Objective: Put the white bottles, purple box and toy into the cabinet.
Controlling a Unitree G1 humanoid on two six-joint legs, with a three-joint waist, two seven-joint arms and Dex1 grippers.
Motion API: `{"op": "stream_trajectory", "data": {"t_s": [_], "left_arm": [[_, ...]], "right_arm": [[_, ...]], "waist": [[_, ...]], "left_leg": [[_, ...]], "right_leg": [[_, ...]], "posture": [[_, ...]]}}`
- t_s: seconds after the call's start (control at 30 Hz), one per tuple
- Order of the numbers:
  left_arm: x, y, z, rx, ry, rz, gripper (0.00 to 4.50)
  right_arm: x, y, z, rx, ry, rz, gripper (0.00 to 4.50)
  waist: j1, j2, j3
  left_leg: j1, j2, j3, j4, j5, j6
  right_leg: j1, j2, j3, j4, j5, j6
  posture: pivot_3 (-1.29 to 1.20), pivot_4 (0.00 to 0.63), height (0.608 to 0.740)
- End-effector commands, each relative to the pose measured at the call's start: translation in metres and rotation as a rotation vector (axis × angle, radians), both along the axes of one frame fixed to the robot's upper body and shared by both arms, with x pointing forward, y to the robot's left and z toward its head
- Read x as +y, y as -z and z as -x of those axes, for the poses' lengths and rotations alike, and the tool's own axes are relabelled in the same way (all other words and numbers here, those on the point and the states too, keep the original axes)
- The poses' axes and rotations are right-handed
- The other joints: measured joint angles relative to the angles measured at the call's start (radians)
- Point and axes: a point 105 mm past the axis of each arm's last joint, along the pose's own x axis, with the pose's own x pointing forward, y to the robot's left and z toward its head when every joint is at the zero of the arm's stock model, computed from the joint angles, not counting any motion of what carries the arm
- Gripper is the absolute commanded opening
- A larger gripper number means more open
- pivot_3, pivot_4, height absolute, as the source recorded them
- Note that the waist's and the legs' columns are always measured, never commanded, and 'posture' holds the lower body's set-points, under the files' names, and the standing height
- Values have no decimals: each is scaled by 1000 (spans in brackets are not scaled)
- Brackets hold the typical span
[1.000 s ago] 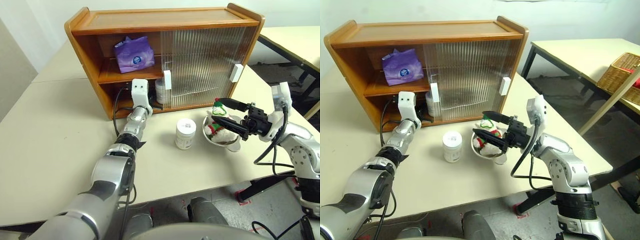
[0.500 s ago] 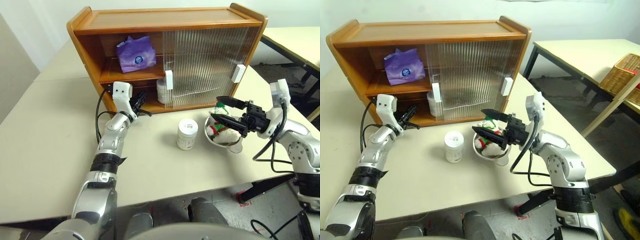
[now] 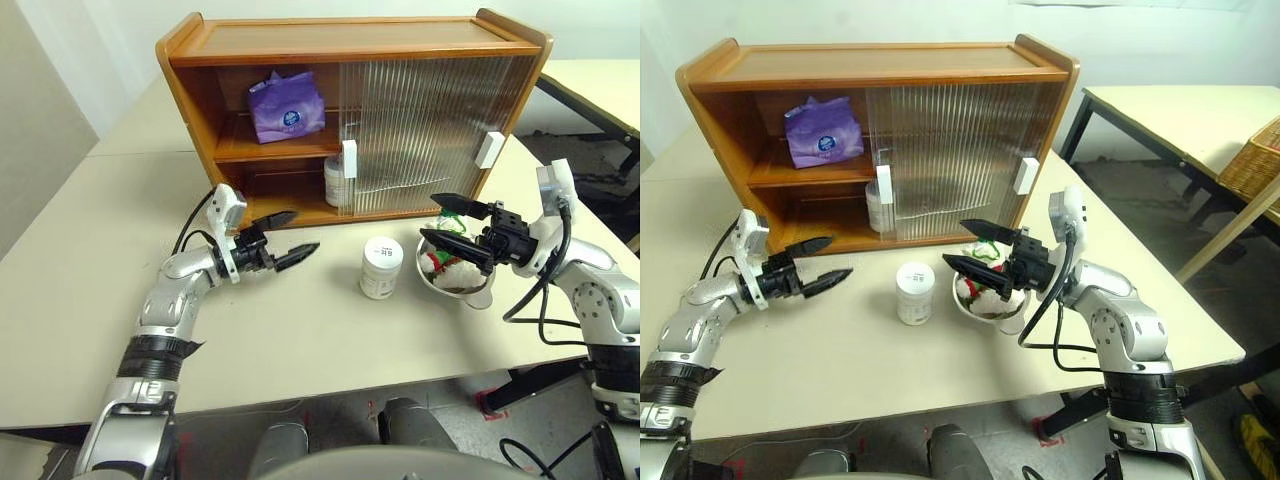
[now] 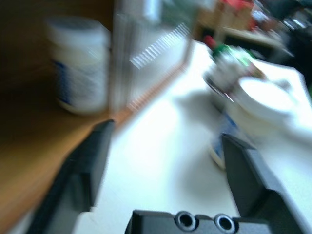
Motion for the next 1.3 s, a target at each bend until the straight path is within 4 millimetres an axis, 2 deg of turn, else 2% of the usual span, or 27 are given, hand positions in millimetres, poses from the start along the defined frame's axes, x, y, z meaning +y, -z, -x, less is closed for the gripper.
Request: {"op": "stream_trajectory", "data": {"t_s": [0.03, 0.3, 0.53, 1.3], "left_arm": [[-5, 15, 14, 35, 145, -66, 4489], [-24, 23, 18, 29, 267, -71, 4489], [-51, 28, 25, 14, 384, -38, 4489], [-85, 43, 10, 27, 413, -23, 4489]], "right_arm": [[0, -2, 0, -12, -8, 4, 4500], [-2, 0, 4, -12, 1, 8, 4500], [-6, -3, 6, -16, 18, 17, 4500], [-8, -6, 10, -15, 48, 27, 4500]], "waist": [[1, 0, 0], [-3, 0, 0], [-18, 1, 0], [-48, 1, -1]], "left_leg": [[1, 0, 0, 0, 0, 0], [-3, 0, 0, 0, 0, 0], [-8, 0, 1, 0, 0, 0], [-11, 0, 1, 1, -1, 1]], "right_leg": [[-1, 0, 0, 0, 0, 0], [-5, 0, 0, 0, 0, -2], [-5, 0, 0, 0, -1, -1], [-5, 0, 0, -1, -4, 5]], "posture": [[-204, 0, 740], [-245, 0, 740], [-263, 0, 740], [-305, 0, 740]]}}
